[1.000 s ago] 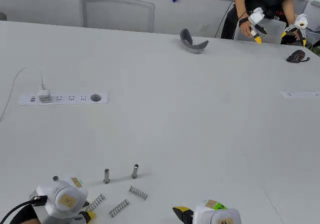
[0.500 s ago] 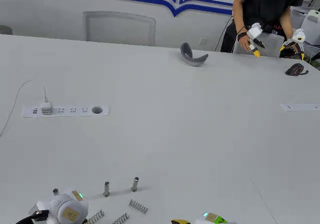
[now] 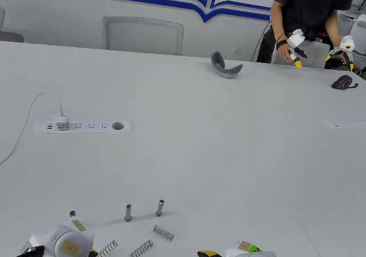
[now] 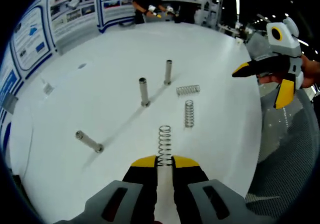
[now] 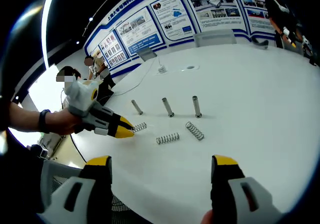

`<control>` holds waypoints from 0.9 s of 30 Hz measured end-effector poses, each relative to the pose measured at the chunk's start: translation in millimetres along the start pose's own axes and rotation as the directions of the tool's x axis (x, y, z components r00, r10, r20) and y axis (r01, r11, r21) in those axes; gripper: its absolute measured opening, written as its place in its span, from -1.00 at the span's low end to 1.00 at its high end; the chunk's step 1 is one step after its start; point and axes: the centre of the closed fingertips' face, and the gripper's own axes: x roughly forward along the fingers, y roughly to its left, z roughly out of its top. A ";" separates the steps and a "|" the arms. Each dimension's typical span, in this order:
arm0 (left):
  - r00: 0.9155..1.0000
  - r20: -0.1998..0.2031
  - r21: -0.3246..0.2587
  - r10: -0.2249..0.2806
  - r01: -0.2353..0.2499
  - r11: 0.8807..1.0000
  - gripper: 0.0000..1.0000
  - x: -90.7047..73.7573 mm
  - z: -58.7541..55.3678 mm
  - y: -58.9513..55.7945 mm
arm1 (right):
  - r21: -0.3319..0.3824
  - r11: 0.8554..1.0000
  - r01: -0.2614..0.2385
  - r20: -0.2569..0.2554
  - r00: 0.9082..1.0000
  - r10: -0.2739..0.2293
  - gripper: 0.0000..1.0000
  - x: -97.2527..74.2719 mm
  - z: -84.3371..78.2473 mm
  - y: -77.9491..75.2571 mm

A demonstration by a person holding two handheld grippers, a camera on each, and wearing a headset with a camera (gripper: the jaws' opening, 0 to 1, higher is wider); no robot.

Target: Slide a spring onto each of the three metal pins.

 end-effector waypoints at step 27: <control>0.997 0.071 -0.018 0.018 -0.017 1.000 -0.81 -45.8 2.4 -2.7 | -0.027 0.996 -0.088 -0.010 0.996 0.088 0.47 12.7 8.3 24.7</control>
